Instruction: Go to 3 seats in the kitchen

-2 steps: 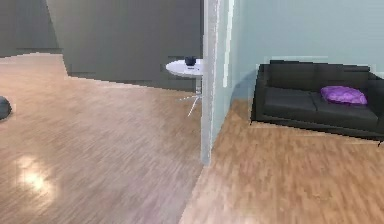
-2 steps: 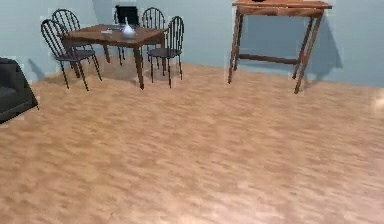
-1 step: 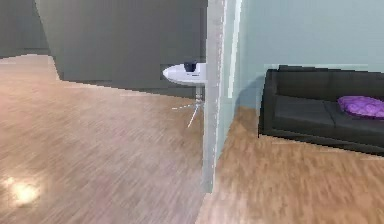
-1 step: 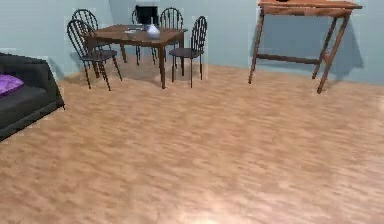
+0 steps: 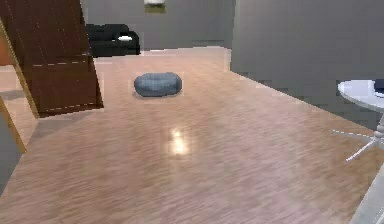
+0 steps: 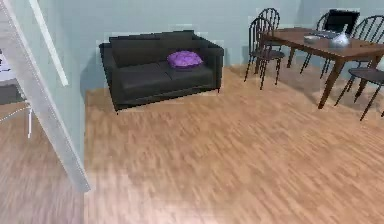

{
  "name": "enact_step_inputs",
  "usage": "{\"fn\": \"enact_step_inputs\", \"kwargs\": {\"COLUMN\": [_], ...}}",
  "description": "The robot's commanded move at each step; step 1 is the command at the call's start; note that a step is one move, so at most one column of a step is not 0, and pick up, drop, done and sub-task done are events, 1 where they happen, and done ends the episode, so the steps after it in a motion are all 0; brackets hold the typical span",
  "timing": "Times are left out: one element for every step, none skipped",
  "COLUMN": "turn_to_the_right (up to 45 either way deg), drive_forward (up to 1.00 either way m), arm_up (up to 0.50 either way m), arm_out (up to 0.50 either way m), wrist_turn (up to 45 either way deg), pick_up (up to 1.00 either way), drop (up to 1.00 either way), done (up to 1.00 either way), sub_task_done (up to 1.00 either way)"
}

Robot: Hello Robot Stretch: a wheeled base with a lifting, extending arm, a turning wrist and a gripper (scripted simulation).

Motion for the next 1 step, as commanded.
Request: {"fn": "enact_step_inputs", "kwargs": {"turn_to_the_right": [-21.0], "drive_forward": [0.0], "arm_up": [0.0], "arm_out": [0.0], "wrist_turn": [0.0], "pick_up": [0.0], "drop": [0.0], "done": [0.0], "sub_task_done": [0.0]}}
